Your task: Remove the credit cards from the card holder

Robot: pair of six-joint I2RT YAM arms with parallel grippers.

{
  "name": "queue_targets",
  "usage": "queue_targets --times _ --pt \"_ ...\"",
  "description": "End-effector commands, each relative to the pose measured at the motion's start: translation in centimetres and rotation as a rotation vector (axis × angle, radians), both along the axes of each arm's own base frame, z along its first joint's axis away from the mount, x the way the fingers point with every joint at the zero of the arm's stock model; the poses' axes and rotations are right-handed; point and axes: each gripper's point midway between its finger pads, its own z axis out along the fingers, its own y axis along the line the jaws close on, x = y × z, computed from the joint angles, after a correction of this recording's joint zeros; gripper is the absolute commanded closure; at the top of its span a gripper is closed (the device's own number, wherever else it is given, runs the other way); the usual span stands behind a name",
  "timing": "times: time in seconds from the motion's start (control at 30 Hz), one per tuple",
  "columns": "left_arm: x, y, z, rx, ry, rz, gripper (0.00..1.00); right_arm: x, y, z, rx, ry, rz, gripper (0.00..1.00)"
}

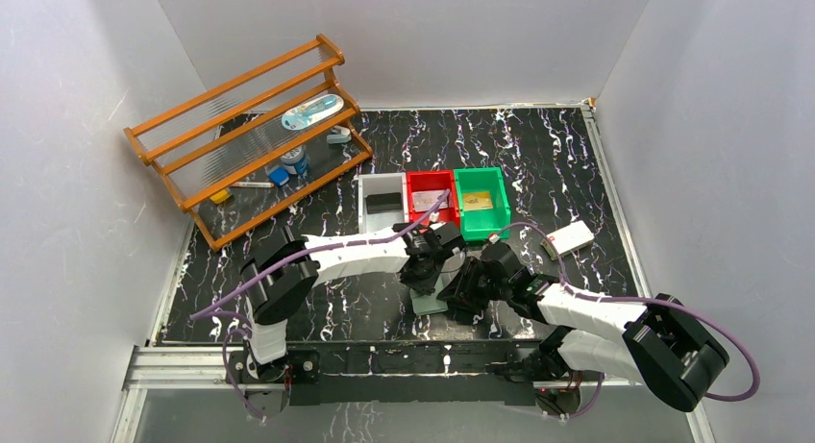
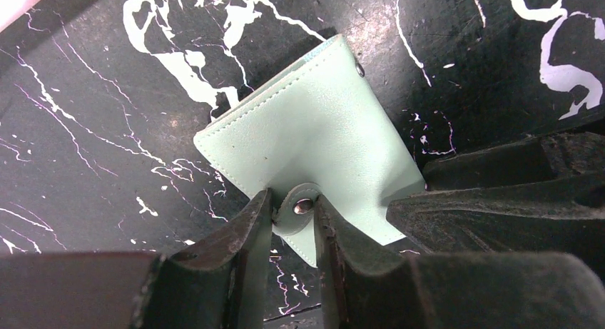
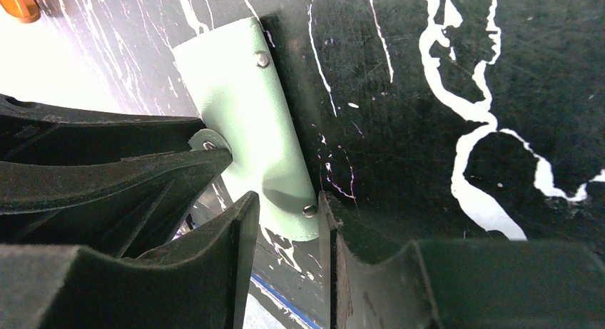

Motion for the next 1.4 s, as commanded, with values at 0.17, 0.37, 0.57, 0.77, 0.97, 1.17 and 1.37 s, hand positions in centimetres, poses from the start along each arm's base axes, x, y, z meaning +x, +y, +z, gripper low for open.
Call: queue_targets --times 0.17,0.37,0.57,0.77,0.97,1.17,1.37 --pt "-1.0 -0.6 0.2 -0.098 0.019 -0.004 0.87 -0.5 -0.8 -1.8 -0.093 0.026 0.037 0.71" --pt "-0.7 -0.9 1.1 -0.182 0.0 0.016 0.93 -0.4 -2.1 -2.7 -0.181 0.041 0.016 0.86" --pt "0.0 -0.1 1.8 -0.304 0.022 0.058 1.0 -0.8 -2.9 -3.6 -0.212 0.07 -0.007 0.91" --pt "-0.2 0.4 2.3 -0.396 0.048 0.055 1.0 -0.7 -3.0 -3.7 -0.215 0.077 -0.024 0.91" --pt "-1.3 -0.8 3.2 -0.471 0.089 -0.08 1.0 -0.4 -2.4 -3.3 -0.198 0.064 -0.018 0.91" --pt "-0.5 0.2 2.7 -0.376 0.05 -0.156 0.9 -0.1 -2.1 -3.1 -0.197 0.053 -0.007 0.9" --pt "0.3 -0.2 2.5 -0.344 0.023 -0.225 0.66 0.1 -2.0 -3.1 -0.201 0.044 0.011 0.89"
